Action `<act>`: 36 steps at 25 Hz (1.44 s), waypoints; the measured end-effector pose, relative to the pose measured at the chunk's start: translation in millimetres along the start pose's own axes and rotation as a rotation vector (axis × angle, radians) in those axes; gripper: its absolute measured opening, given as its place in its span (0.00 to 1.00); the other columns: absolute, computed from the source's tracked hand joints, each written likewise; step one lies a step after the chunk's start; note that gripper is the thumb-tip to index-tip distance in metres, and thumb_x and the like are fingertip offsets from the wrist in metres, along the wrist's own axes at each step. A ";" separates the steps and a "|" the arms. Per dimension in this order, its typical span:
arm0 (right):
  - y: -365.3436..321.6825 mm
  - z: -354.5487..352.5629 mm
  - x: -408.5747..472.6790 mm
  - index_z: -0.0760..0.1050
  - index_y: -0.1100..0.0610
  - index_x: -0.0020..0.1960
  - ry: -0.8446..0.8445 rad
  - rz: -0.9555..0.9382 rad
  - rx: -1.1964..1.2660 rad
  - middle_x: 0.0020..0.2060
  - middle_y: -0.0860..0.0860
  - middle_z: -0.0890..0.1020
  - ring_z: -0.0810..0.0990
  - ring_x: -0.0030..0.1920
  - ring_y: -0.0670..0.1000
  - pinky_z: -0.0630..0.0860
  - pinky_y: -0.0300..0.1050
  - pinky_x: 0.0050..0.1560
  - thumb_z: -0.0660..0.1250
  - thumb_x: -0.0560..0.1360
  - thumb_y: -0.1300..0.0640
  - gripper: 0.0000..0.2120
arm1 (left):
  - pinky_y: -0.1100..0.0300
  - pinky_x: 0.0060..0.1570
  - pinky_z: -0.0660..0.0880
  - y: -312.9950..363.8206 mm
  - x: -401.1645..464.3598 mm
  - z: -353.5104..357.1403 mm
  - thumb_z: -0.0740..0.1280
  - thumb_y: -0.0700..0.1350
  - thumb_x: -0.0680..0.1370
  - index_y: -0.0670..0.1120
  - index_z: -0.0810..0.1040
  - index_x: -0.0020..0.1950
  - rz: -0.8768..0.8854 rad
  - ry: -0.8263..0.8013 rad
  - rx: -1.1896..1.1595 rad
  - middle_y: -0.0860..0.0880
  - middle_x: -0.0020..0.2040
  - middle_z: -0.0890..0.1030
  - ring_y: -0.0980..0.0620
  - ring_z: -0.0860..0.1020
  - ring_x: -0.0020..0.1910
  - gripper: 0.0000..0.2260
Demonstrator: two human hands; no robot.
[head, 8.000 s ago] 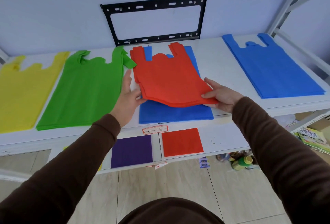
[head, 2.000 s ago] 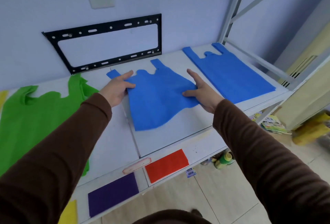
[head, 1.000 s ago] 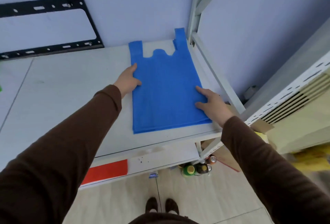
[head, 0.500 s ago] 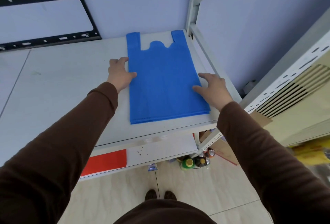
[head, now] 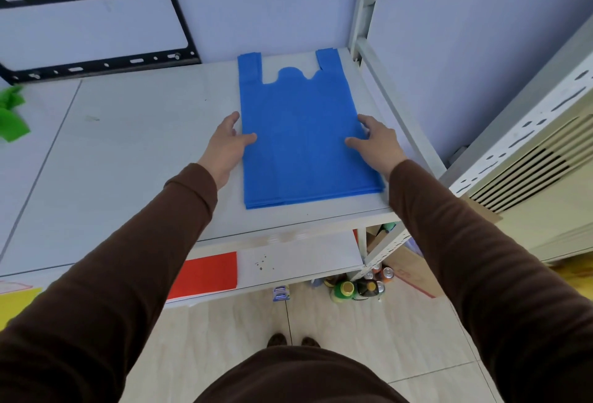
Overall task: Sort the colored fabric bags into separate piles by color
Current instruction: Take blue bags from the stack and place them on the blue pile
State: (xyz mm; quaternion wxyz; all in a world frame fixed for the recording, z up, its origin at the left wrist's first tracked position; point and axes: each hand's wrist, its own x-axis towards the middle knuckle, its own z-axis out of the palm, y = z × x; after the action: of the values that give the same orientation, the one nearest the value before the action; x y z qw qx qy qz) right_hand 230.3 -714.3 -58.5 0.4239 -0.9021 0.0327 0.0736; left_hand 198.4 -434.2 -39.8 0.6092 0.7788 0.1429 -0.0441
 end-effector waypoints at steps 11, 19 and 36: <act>47.4 -21.8 -64.4 0.65 0.42 0.74 -0.231 -0.448 -0.487 0.76 0.44 0.63 0.55 0.76 0.48 0.55 0.45 0.76 0.66 0.76 0.44 0.27 | 0.55 0.78 0.48 -55.7 -58.9 -0.3 0.58 0.62 0.79 0.61 0.59 0.77 0.635 -0.321 0.998 0.57 0.79 0.54 0.57 0.49 0.79 0.26; 48.0 -20.0 -64.6 0.69 0.44 0.72 -0.155 -0.479 -0.541 0.74 0.47 0.68 0.61 0.74 0.51 0.59 0.45 0.72 0.66 0.77 0.44 0.24 | 0.58 0.74 0.55 -54.6 -61.9 0.4 0.58 0.59 0.81 0.61 0.63 0.75 0.682 -0.257 1.064 0.57 0.78 0.60 0.56 0.57 0.77 0.22; 16.7 -18.3 -66.2 0.69 0.48 0.72 -0.136 -0.475 -0.729 0.73 0.51 0.68 0.62 0.73 0.54 0.64 0.53 0.71 0.64 0.77 0.44 0.24 | 0.56 0.74 0.58 -48.8 -63.0 2.2 0.63 0.57 0.79 0.56 0.70 0.72 0.615 -0.254 0.960 0.54 0.76 0.64 0.54 0.60 0.75 0.21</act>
State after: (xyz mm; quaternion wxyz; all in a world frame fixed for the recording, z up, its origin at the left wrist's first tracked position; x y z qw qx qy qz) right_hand 164.9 -739.3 -49.0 0.0840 -0.9683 -0.2318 0.0402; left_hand 125.0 -436.4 -70.7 0.1854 0.9619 -0.2000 -0.0179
